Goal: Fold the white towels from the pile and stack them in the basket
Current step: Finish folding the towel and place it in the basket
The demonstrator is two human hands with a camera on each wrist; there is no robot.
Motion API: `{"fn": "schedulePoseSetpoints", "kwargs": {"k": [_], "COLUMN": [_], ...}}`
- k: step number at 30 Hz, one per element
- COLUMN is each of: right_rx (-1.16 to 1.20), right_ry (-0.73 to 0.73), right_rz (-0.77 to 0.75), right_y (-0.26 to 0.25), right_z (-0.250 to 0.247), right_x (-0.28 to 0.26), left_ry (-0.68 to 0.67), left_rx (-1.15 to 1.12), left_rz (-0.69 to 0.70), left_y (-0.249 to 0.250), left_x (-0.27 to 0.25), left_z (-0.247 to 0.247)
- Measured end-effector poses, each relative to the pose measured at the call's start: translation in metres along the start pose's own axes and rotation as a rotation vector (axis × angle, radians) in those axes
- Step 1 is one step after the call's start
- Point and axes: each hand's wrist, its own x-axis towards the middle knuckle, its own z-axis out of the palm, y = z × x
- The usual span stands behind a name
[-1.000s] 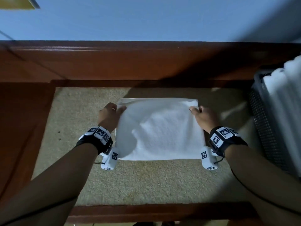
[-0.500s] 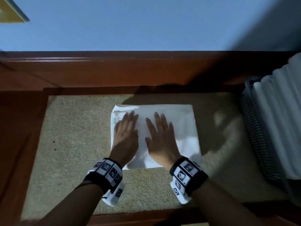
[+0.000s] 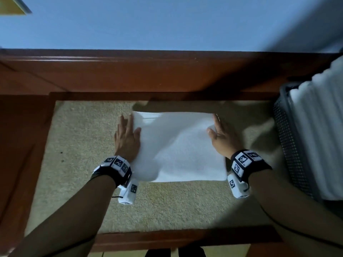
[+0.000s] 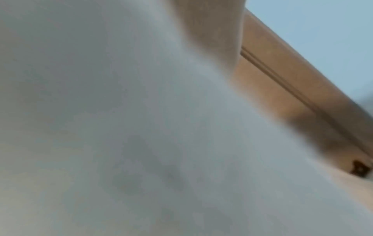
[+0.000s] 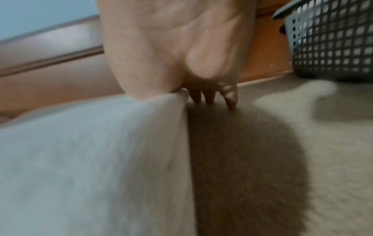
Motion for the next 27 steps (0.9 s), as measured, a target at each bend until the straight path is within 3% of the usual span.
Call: {"fn": "schedulePoseSetpoints", "kwargs": {"k": [5,11,14,18,24,27], "right_rx": [0.085,0.130,0.085,0.003,-0.010,-0.332], "right_ry": [-0.105,-0.138,-0.176,-0.151,0.098,0.305], "right_rz": [0.012,0.102,0.140,0.133,-0.342,-0.585], "right_y": [0.006,0.003,0.003,-0.010,-0.095,-0.139], "right_z": [0.003,0.015,0.017,-0.007,-0.113,-0.166], "right_x": [-0.045,-0.112,-0.133,-0.150,-0.165,-0.163], "left_ry": [-0.005,-0.178,-0.138,-0.061,-0.140,-0.160], "left_rx": [-0.219,-0.579,-0.768,-0.704,-0.485,-0.295], "left_rz": [-0.010,-0.361,-0.391,-0.192,0.283,0.530], "left_y": [-0.018,-0.020,0.003,0.050,0.136,0.178], "left_x": [-0.061,-0.102,-0.101,-0.106,-0.118,-0.131], "left_z": [-0.015,-0.007,-0.025,-0.062,-0.138,-0.180]}}
